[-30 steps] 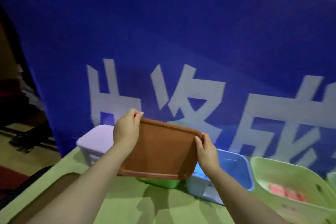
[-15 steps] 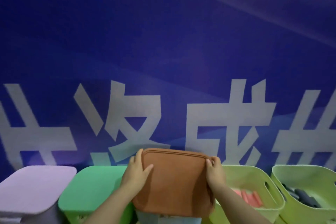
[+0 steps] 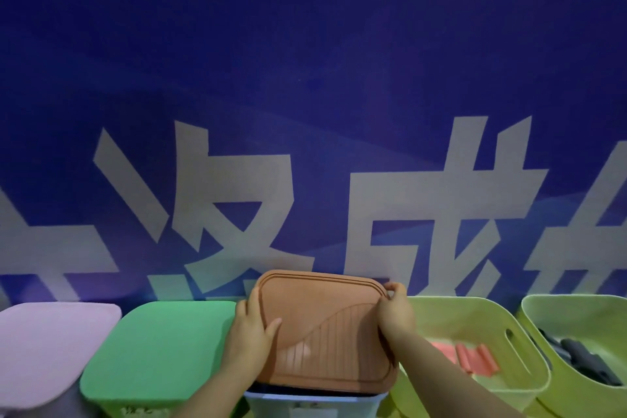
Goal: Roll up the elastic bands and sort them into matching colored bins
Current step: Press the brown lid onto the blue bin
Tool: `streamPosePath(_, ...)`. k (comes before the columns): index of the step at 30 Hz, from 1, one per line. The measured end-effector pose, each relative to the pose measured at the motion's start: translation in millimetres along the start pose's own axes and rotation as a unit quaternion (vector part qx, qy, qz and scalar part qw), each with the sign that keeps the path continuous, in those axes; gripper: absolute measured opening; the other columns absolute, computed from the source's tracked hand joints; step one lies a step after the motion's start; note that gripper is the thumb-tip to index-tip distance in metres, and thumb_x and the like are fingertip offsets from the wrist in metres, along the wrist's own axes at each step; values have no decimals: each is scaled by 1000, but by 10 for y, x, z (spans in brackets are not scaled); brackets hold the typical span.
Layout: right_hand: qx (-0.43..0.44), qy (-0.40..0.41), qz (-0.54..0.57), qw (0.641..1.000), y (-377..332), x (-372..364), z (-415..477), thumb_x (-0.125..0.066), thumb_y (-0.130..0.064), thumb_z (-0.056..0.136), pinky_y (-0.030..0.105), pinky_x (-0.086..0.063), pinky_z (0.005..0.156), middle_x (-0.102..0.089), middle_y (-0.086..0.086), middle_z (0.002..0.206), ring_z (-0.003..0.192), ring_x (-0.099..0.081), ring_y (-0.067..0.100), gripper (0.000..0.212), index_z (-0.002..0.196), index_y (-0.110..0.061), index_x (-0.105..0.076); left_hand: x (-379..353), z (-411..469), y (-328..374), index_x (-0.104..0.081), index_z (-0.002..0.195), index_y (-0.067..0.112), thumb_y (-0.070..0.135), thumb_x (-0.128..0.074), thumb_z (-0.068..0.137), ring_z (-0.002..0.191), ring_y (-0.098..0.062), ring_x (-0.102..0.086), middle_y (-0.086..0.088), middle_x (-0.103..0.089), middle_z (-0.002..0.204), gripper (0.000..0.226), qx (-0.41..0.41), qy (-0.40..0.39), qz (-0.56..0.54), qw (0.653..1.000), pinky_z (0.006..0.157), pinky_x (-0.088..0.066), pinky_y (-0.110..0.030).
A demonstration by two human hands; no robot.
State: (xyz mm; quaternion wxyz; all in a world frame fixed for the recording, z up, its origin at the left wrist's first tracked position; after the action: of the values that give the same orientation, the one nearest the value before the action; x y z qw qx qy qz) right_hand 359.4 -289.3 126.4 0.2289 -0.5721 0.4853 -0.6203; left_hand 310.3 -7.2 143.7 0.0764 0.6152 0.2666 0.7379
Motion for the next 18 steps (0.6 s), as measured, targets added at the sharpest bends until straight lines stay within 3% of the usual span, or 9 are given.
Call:
streamPosePath(8,55,-41,-97,993,-9,-169,-57,-39,-11,92,33,-41,91,-58,11,123,112,-54,30,39,130,-11,-43,-117,-68,-158,-10,147,19,51,-37,93,117,-20,-43,-5,-44,132,68,15,4,129,992,95,-35,-28)
streamPosePath(14,83,-36,-131,987,50,-152,-74,-36,-11,92,31,-42,86,-62,9,113,103,-57,27,31,117,-13,-54,-164,-50,-159,-10,147,17,44,-33,97,116,-21,-43,-9,-43,131,62,20,-4,112,994,96,-35,-28)
streamPosePath(18,96,-26,-126,987,5,-134,-48,-35,-8,92,31,-40,90,-61,11,117,107,-56,28,37,125,-11,-52,-153,-33,-156,-17,146,15,42,-32,98,115,-22,-45,-10,-46,127,57,35,-9,102,994,94,-37,-29)
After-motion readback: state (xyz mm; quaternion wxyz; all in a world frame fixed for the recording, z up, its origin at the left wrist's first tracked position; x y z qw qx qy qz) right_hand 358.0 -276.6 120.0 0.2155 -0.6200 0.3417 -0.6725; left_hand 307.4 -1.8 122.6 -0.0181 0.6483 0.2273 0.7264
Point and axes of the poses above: each hand's wrist, its own z-axis towards the middle knuckle, its own x-axis out of the back of the hand, y = z × x, the point moved 9 cm from there along z, towards the middle knuckle
